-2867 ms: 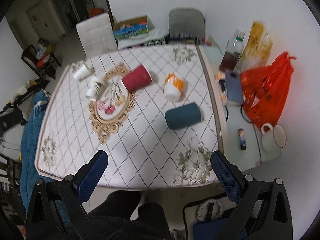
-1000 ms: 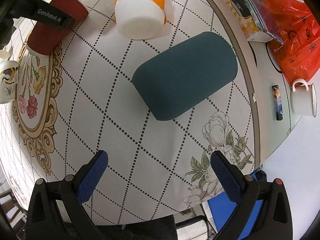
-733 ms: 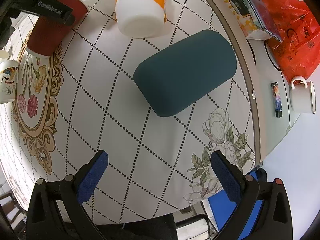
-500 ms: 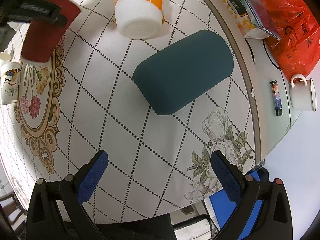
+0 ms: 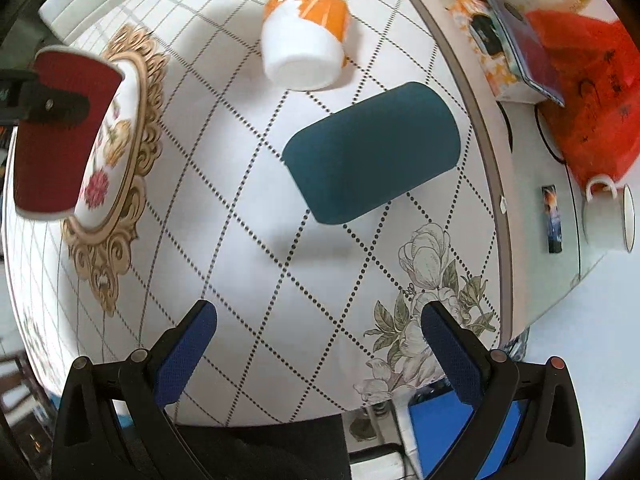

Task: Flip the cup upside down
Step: 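Lift the red cup with the left gripper, turning its opening upward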

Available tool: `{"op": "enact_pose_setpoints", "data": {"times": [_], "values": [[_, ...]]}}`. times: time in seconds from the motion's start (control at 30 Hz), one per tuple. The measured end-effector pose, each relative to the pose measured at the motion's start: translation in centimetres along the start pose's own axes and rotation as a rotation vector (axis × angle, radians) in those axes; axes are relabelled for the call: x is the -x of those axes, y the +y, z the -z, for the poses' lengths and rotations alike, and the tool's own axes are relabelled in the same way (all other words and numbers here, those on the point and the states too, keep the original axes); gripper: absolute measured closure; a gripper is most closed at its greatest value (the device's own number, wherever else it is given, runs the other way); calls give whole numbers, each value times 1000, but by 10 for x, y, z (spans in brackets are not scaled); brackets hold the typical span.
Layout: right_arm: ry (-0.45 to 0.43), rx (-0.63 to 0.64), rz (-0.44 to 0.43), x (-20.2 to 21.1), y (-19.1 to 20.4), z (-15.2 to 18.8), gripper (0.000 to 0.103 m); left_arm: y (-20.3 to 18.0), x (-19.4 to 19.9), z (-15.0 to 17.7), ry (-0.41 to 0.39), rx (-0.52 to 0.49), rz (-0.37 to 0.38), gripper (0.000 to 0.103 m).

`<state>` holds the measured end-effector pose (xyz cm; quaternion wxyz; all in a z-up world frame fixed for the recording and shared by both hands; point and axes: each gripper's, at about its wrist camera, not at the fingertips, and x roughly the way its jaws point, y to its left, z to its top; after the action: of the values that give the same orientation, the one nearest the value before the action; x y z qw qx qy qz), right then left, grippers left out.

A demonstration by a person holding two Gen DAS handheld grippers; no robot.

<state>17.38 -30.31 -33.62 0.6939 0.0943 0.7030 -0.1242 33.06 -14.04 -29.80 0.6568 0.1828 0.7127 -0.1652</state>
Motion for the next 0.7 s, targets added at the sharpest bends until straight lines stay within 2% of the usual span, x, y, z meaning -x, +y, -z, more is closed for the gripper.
{"op": "enact_pose_setpoints", "data": {"times": [0.2,0.4,0.53,0.7], "values": [[0,93,-7,-1,8,11,0,15,-18,51,74,216,104,28],[-1,183,-10,-8,15,26,0,16,-41,94,111,407,198,28],[5,230,-11,-16,21,33,0,10,-56,110,105,469,203,28],[24,271,1,-26,32,39,0,-1,-70,120,95,483,180,28]]}}
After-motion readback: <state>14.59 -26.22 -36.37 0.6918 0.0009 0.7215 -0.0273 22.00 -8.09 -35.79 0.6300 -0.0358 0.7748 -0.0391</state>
